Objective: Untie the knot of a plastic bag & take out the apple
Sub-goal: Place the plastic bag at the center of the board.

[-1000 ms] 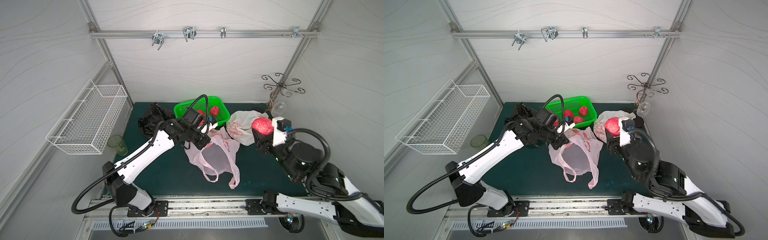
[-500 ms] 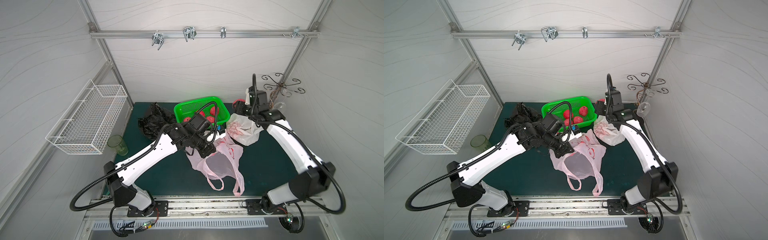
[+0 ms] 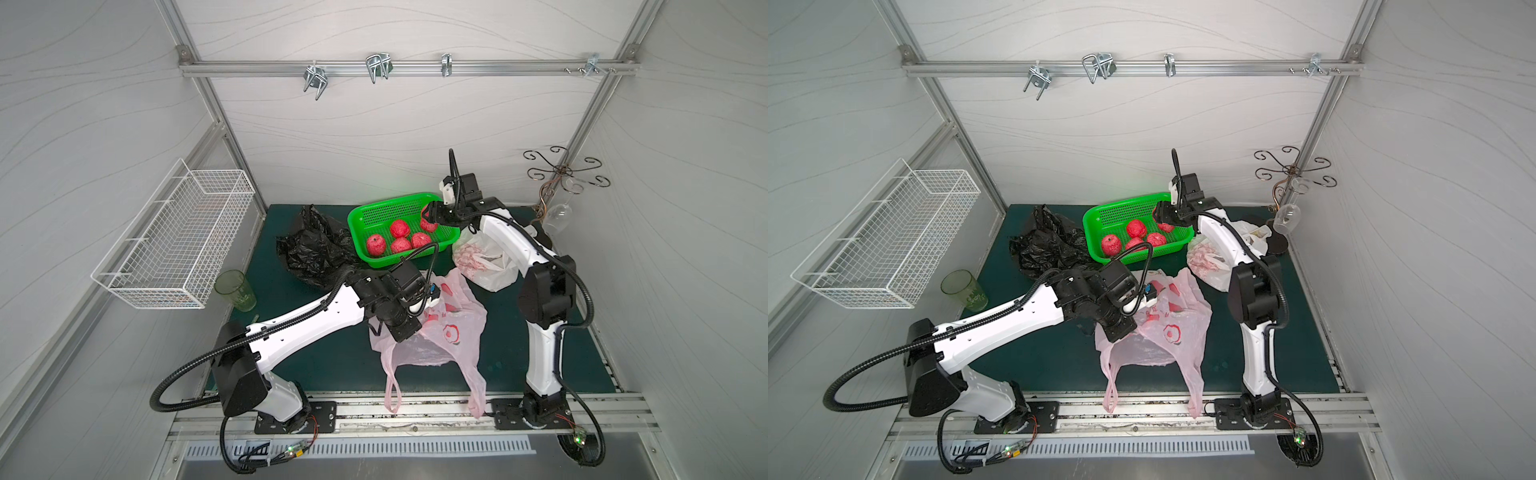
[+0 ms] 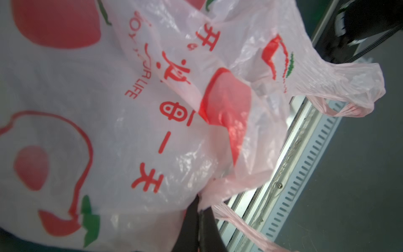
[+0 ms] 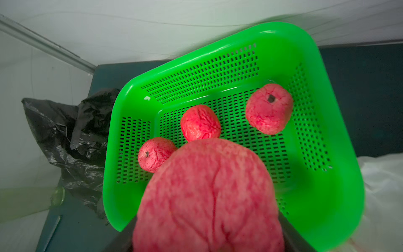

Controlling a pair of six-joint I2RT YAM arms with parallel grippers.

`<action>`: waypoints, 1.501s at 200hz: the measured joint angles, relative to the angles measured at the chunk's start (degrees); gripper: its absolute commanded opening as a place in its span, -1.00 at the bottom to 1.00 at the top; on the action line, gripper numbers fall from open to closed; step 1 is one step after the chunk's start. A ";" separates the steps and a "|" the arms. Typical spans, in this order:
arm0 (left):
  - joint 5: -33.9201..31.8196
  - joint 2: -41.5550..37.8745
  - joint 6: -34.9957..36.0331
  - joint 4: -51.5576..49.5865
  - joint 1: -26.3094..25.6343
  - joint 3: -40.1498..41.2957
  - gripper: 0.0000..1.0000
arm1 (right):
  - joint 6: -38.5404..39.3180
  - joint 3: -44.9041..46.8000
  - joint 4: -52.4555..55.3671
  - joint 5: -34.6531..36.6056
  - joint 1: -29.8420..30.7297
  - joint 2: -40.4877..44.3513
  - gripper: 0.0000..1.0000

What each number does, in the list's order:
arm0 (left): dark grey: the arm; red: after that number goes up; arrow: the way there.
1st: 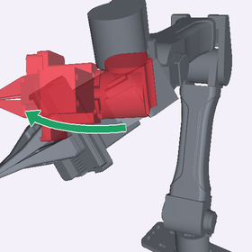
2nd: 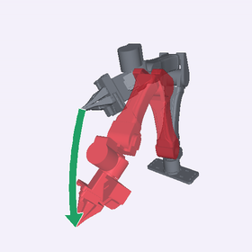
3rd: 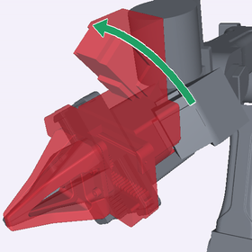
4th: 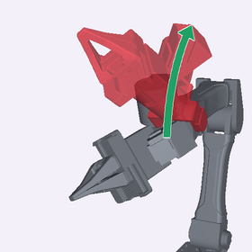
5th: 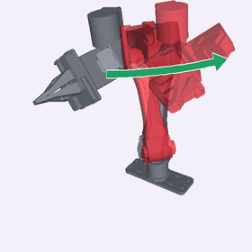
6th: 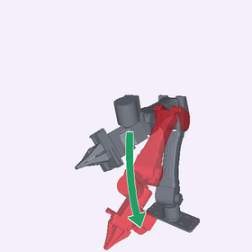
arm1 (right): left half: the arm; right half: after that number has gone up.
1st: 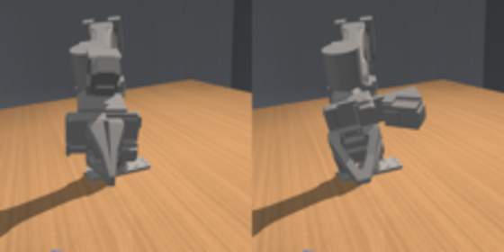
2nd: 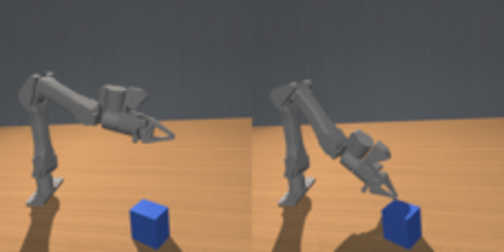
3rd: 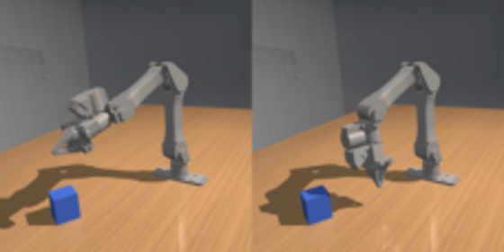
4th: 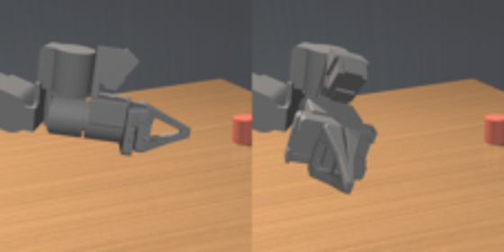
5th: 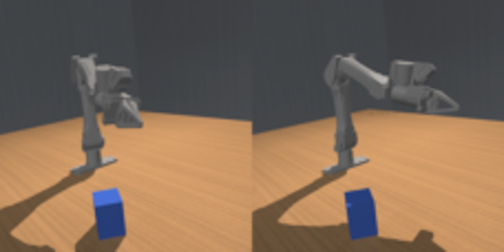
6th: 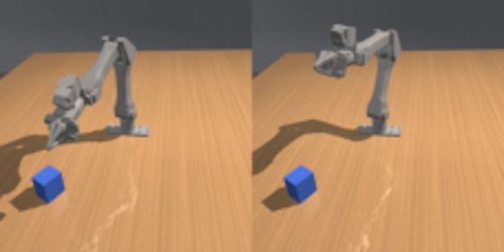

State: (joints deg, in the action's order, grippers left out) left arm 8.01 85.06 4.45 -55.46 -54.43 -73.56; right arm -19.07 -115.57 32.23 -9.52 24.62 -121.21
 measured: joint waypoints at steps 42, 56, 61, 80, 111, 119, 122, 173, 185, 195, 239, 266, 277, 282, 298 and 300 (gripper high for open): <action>-0.02 0.70 -3.80 0.85 3.06 3.28 -0.99 | 1.49 -6.43 1.60 0.07 1.64 -4.20 -1.00; 0.17 0.70 -4.50 1.49 4.02 3.82 -0.80 | 1.68 -7.10 1.01 0.48 1.60 -5.44 -1.00; 0.31 0.70 -4.79 1.81 4.28 3.91 -0.78 | 1.77 -7.10 0.70 0.66 1.57 -5.86 -1.00; 1.33 -0.04 -5.77 3.63 5.46 4.50 -0.45 | 2.14 -7.48 -0.42 1.86 1.53 -8.31 -1.00; 4.94 -6.51 -6.88 6.32 7.54 6.19 -0.02 | 2.60 -11.96 -0.72 3.85 1.40 -14.97 -0.93; 6.19 -8.98 -7.43 7.02 7.93 6.27 0.05 | 2.62 -12.87 -0.70 4.22 1.38 -16.31 -0.90; 6.62 -9.90 -7.32 7.30 8.00 6.27 0.06 | 2.64 -13.20 -0.74 4.31 1.38 -16.81 -0.89; 12.87 -18.29 -7.98 10.23 8.33 6.27 0.09 | 3.02 -18.23 -0.70 5.03 1.40 -20.74 -0.06; 13.33 -17.53 -7.96 9.53 8.55 6.27 0.08 | 3.10 -20.46 -0.74 5.11 1.40 -21.70 0.50; 13.49 -16.90 -7.96 8.94 8.63 6.29 0.08 | 3.19 -21.99 -0.74 5.62 1.42 -22.27 0.78; 13.44 -16.74 -8.00 8.37 8.94 7.06 0.07 | 4.76 -24.30 -0.74 7.17 1.81 -22.49 0.98; 13.42 -16.74 -8.13 8.37 9.03 7.28 0.07 | 5.16 -24.39 -0.46 7.37 1.99 -22.49 0.98; 13.40 -16.74 -8.15 8.37 9.03 7.28 0.07 | 5.18 -24.37 -0.42 7.41 2.03 -22.49 0.96; 13.40 -16.74 -8.15 8.37 9.03 7.28 0.07 | 5.18 -24.30 -0.44 7.41 2.05 -22.49 0.96; 13.40 -16.76 -8.22 8.37 9.03 7.41 0.06 | 5.14 -23.78 -0.46 7.45 2.03 -22.47 0.95; 13.40 -16.76 -8.24 8.37 9.03 7.43 0.06 | 5.14 -23.67 -0.46 7.45 2.05 -22.47 0.95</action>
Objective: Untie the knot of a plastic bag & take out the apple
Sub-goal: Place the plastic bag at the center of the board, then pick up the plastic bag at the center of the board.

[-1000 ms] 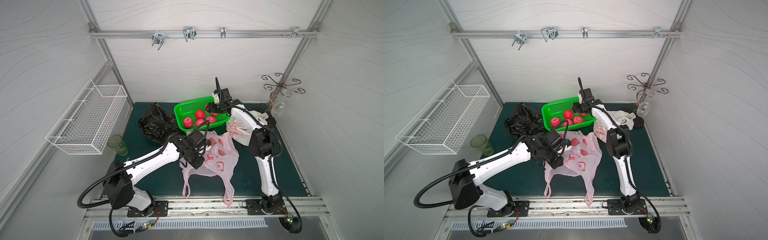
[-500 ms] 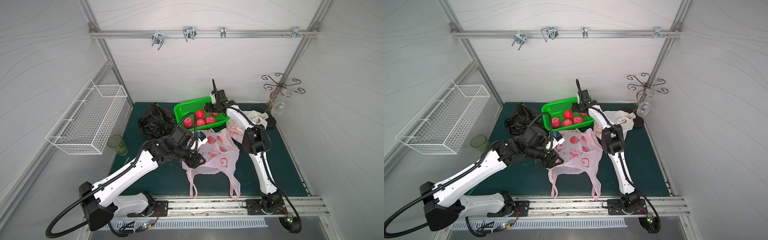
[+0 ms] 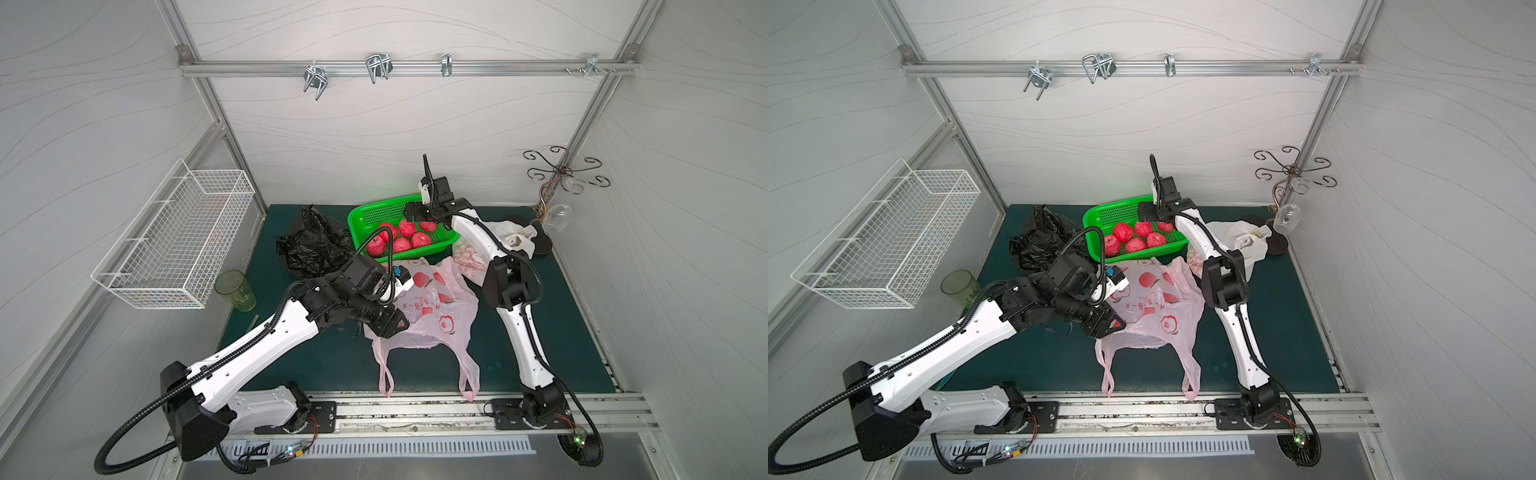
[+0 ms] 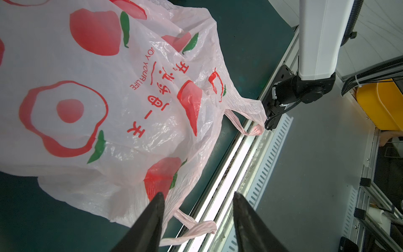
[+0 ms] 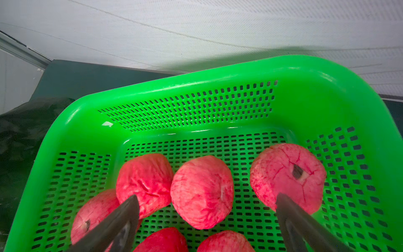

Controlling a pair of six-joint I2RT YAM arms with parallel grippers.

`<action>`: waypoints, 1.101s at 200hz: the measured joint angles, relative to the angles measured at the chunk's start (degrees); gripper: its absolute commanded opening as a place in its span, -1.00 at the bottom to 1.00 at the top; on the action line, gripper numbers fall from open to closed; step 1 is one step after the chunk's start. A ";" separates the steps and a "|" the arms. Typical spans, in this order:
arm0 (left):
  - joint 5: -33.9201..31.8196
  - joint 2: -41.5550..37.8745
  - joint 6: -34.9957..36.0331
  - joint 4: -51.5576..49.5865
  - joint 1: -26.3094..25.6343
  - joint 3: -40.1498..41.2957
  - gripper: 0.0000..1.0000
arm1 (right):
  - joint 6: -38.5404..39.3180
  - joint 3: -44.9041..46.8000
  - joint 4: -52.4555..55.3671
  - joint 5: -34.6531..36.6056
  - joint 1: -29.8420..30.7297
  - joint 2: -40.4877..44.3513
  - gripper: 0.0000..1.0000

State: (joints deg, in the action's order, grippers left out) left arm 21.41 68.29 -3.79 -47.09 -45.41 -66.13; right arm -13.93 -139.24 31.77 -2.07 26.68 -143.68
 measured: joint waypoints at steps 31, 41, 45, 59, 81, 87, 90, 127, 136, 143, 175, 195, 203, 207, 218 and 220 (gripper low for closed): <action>-0.22 0.00 -0.52 0.04 0.00 0.20 0.05 | -1.01 6.47 -0.07 -0.20 0.00 2.62 0.87; -0.59 0.02 -0.72 0.09 0.04 0.22 0.04 | -1.60 11.43 -0.44 -0.57 0.00 5.29 0.86; -0.85 0.00 -0.90 0.13 0.04 0.22 0.04 | -1.70 14.25 -0.76 -0.57 0.07 7.13 0.87; -1.53 0.07 -1.31 0.66 0.17 0.35 0.04 | -2.60 26.51 -2.32 -0.55 0.33 15.08 0.87; -2.25 1.07 -2.73 2.62 0.61 0.37 0.03 | -3.19 45.05 -5.40 0.31 1.86 30.95 0.87; -2.38 1.73 -3.41 3.56 0.81 0.37 0.03 | -3.17 49.00 -5.95 0.70 2.62 35.67 0.87; -2.49 2.19 -3.87 4.13 0.87 0.37 0.03 | -3.19 50.47 -5.95 0.96 2.99 37.77 0.86; -2.16 7.32 -8.76 11.56 1.44 0.37 -0.02 | -2.73 64.78 -9.20 2.60 9.11 60.04 0.64; -1.75 8.39 -9.97 13.66 1.44 0.37 -0.03 | -3.06 68.85 -9.88 2.43 10.69 64.50 0.59; -1.29 9.27 -10.91 15.19 1.44 0.37 -0.04 | -3.48 72.06 -10.49 2.01 11.76 67.43 0.56; -0.35 13.31 -15.28 23.37 1.49 3.02 -0.07 | -8.02 87.65 -13.77 0.81 15.04 74.31 0.50; -1.29 14.14 -18.40 29.03 1.49 9.18 -0.06 | -10.84 94.97 -15.74 0.07 15.45 72.94 0.50; -1.97 14.58 -19.47 30.47 1.51 11.67 -0.06 | -11.85 96.76 -16.09 -0.15 15.47 72.08 0.51; -2.34 14.91 -19.91 31.04 1.53 12.59 -0.07 | -12.22 97.53 -16.31 -0.28 15.47 71.47 0.54; -3.15 16.20 -20.96 32.48 1.68 14.84 -0.07 | -13.11 98.60 -16.74 -0.33 15.47 69.83 0.59; -3.30 16.46 -21.14 32.68 1.73 15.17 -0.07 | -13.22 98.68 -16.85 -0.35 15.47 69.53 0.60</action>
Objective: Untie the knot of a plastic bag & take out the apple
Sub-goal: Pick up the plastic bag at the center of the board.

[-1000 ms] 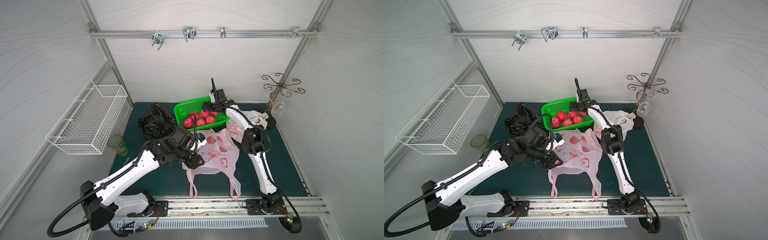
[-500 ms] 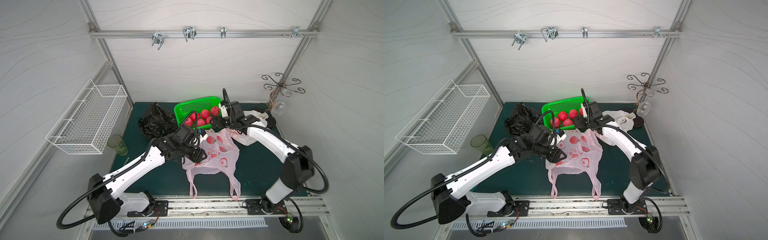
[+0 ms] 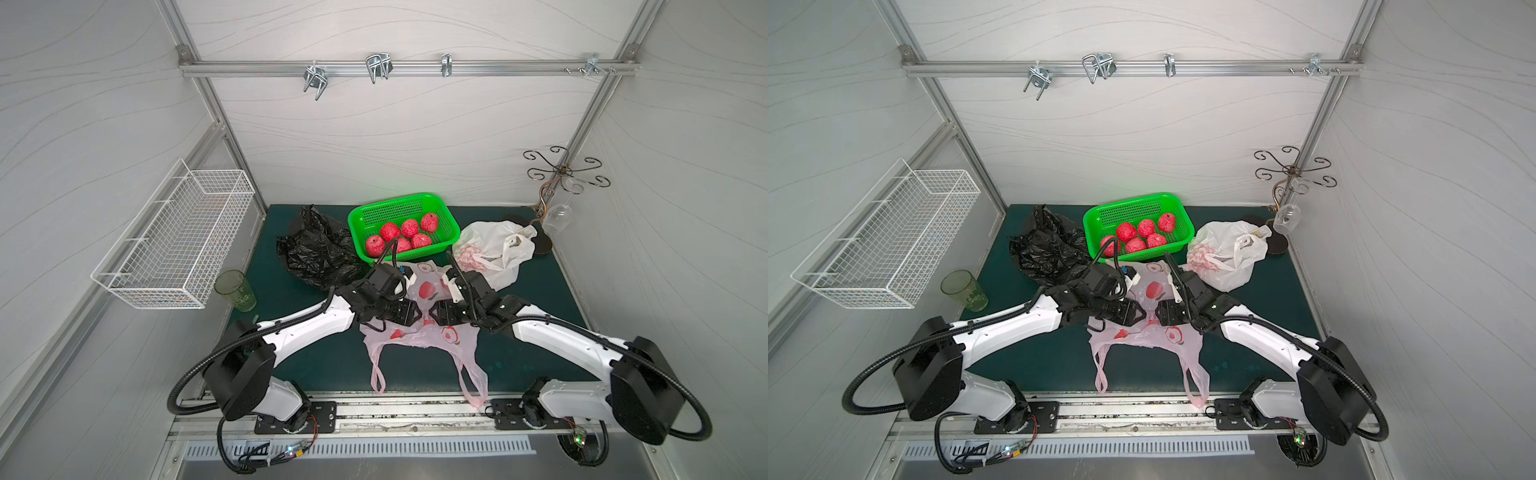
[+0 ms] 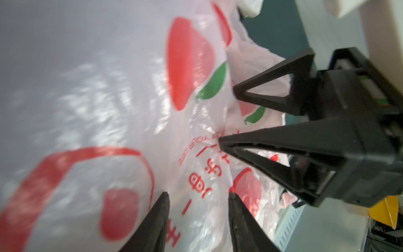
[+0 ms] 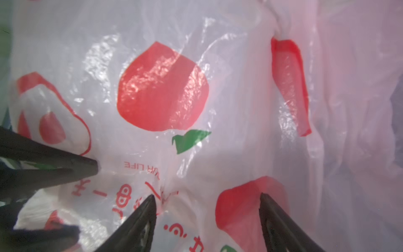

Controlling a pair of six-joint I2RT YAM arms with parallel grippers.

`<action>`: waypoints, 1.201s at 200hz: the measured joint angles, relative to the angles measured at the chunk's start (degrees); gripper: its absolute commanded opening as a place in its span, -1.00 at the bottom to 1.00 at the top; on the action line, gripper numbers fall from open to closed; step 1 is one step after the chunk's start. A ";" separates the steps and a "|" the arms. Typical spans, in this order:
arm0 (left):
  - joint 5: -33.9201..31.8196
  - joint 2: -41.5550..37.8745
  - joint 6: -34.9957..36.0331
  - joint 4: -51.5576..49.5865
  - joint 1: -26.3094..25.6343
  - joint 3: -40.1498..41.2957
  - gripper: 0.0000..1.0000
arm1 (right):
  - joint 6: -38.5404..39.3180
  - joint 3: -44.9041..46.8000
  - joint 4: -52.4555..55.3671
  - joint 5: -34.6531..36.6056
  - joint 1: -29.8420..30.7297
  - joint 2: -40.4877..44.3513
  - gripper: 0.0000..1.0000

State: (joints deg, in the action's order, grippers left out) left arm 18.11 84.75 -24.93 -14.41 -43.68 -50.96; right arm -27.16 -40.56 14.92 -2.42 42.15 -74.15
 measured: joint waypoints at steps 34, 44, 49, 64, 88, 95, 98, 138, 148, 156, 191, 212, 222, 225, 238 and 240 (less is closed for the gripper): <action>-2.58 3.34 -2.34 5.07 0.46 4.46 -0.08 | -1.40 0.24 -1.55 1.42 0.00 -3.21 0.77; -3.26 3.78 -2.97 6.49 0.50 5.68 -0.08 | -1.60 0.24 -1.68 2.10 0.00 -3.76 0.82; -3.61 3.85 -3.23 7.13 0.52 6.27 -0.08 | -1.66 0.24 -1.68 2.32 0.00 -4.04 0.83; -4.44 3.85 -3.91 8.79 0.57 7.87 -0.08 | -1.95 0.24 -1.66 2.99 0.00 -5.33 0.85; -5.25 3.85 -4.42 10.10 0.57 9.33 -0.08 | -2.21 0.70 -1.66 3.52 0.00 -7.39 0.86; -5.31 3.85 -4.48 10.34 0.57 9.53 -0.08 | -2.45 1.03 -1.64 3.52 0.00 -7.74 0.86; -5.29 3.85 -4.50 10.47 0.59 9.60 -0.08 | -2.47 1.20 -1.66 3.50 0.00 -7.89 0.85; -5.03 3.10 -4.63 10.34 0.68 9.66 -0.09 | -2.89 1.68 -0.76 3.67 -0.02 -7.15 0.88; -5.14 1.81 -4.57 9.31 0.68 9.64 -0.08 | -2.71 1.51 0.44 3.87 -0.15 -5.88 0.90; -5.31 0.00 -4.42 8.02 0.68 9.60 -0.07 | -2.29 1.38 1.53 3.93 -0.33 -4.20 0.92; -6.67 -10.71 -2.99 2.84 1.01 7.21 0.03 | -0.90 -0.02 5.68 4.57 -3.34 7.48 0.98; -7.41 -13.73 -2.21 1.84 2.91 5.25 0.09 | -0.33 -0.33 6.21 3.78 -6.60 12.02 0.98; -7.65 -13.94 -2.29 1.73 4.61 5.27 0.13 | -0.22 -0.33 6.32 3.15 -7.93 12.37 0.99; -7.63 -13.92 -2.34 1.73 5.18 5.40 0.14 | -0.13 -0.33 6.36 2.84 -8.41 12.31 0.98; -7.56 -13.86 -2.97 2.43 8.50 7.10 0.17 | 0.15 -0.31 6.64 1.62 -9.86 11.32 0.98; -7.61 -13.86 -3.04 2.54 9.11 7.50 0.17 | 0.17 -0.31 6.64 1.42 -10.05 11.08 0.98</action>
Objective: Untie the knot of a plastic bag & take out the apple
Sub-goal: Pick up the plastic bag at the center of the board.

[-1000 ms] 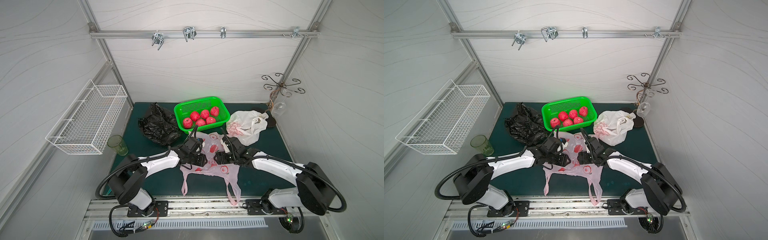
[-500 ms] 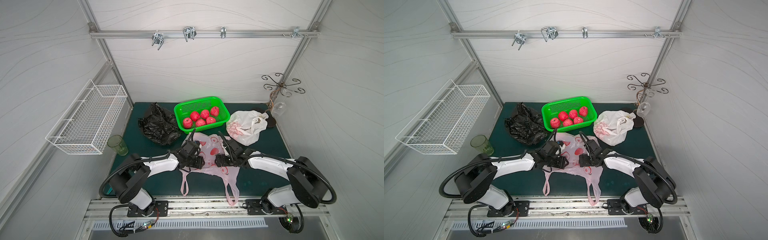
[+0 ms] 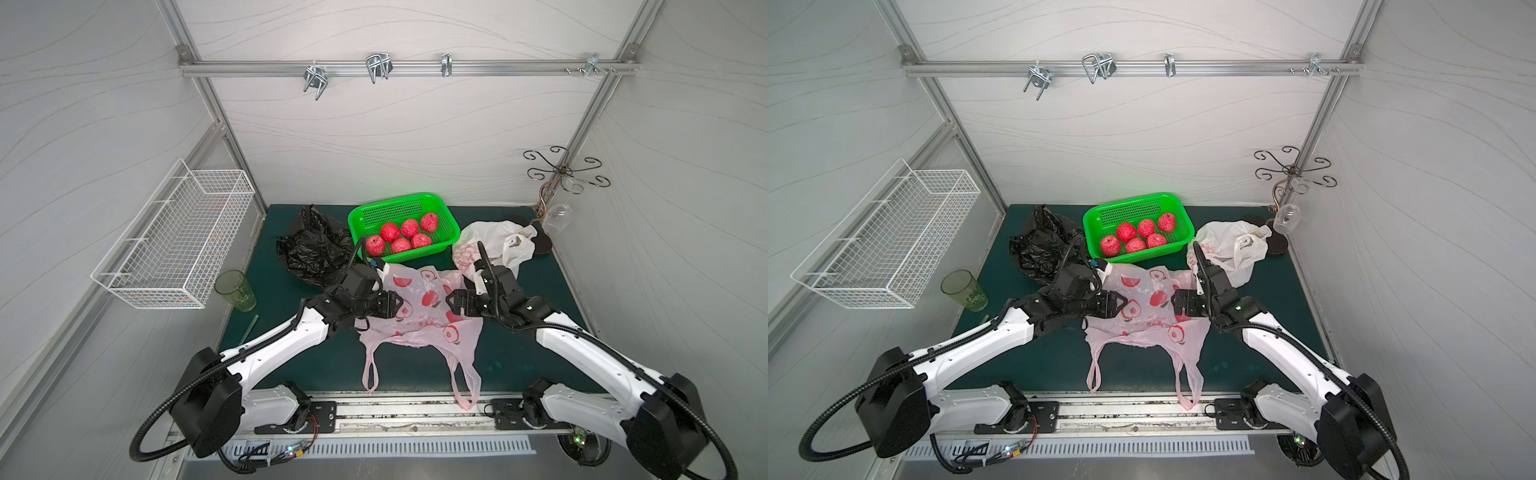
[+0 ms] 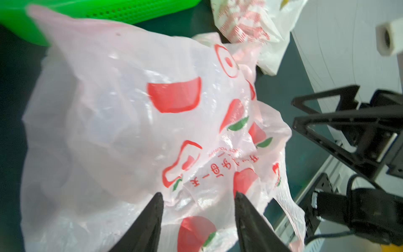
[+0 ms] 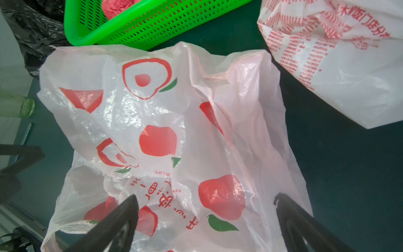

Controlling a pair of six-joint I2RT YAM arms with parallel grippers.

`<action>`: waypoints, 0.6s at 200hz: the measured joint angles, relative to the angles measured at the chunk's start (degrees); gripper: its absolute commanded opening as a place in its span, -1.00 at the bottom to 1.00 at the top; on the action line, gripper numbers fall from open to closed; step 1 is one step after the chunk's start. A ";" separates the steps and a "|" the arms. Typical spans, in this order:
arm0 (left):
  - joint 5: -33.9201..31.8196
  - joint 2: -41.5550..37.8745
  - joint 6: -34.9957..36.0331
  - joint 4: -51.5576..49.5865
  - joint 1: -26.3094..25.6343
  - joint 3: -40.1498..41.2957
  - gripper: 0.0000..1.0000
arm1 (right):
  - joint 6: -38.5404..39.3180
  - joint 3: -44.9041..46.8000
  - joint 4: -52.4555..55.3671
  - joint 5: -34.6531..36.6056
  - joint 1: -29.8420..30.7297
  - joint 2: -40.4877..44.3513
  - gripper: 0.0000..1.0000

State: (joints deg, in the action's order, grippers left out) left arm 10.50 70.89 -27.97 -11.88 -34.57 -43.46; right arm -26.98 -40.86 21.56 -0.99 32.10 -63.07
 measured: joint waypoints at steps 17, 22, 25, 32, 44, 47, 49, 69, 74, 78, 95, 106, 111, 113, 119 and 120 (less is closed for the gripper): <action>-0.28 0.02 -1.31 0.70 4.07 3.58 0.18 | 0.07 0.13 -0.02 -1.46 -0.63 -1.81 0.98; -0.44 0.02 -1.64 0.79 5.07 4.50 0.18 | 0.04 0.24 -0.07 -1.88 -0.63 -2.29 0.98; -0.57 0.04 -1.79 0.81 5.53 4.96 0.18 | 0.04 0.33 -0.09 -2.19 -0.63 -2.58 0.98; -0.72 0.22 -2.23 0.81 6.43 5.97 0.18 | 0.02 0.48 -0.11 -2.73 -0.63 -3.13 0.98; -0.72 0.68 -2.58 0.92 6.84 6.67 0.18 | -0.02 0.57 -0.13 -3.34 -0.63 -4.11 0.98; -0.70 0.92 -2.67 1.03 6.84 6.73 0.18 | -0.04 0.57 -0.31 -3.58 -0.63 -4.48 0.98; -0.68 1.01 -2.71 1.09 6.82 6.73 0.18 | -0.04 0.57 -0.42 -3.69 -0.63 -4.66 0.98; -0.17 2.54 -2.99 3.43 6.84 6.73 0.17 | -0.04 0.55 -1.97 -4.57 -0.63 -7.58 0.98; 0.20 3.06 -3.10 4.00 6.84 6.73 0.16 | -0.02 0.50 -2.36 -4.79 -0.63 -8.72 0.98; 0.37 3.39 -3.17 4.39 6.84 6.73 0.16 | -0.02 0.46 -2.58 -4.96 -0.63 -9.42 0.98; 1.66 5.62 -3.78 6.34 6.84 6.73 0.15 | 0.02 0.00 -3.58 -5.68 -0.63 -13.42 0.98; 2.54 6.97 -4.11 7.52 6.84 6.73 0.13 | 0.00 -0.24 -4.66 -6.21 -0.63 -15.61 0.98; 2.99 7.48 -4.24 8.02 6.84 6.73 0.12 | -0.02 -0.26 -5.18 -6.58 -0.63 -16.31 0.98; 3.23 7.78 -4.37 8.44 6.84 6.73 0.12 | -0.02 -0.26 -5.42 -6.73 -0.63 -16.61 0.98; 3.78 8.44 -4.72 9.22 6.84 6.80 0.11 | -0.07 -0.26 -6.08 -7.17 -0.63 -17.33 0.98; 3.82 8.52 -4.76 9.40 6.84 6.80 0.11 | -0.07 -0.26 -6.12 -7.23 -0.63 -17.42 0.98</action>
State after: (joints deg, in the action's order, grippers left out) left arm 14.33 79.42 -32.73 -2.48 -27.73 -36.67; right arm -27.05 -41.12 15.44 -8.23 31.46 -80.49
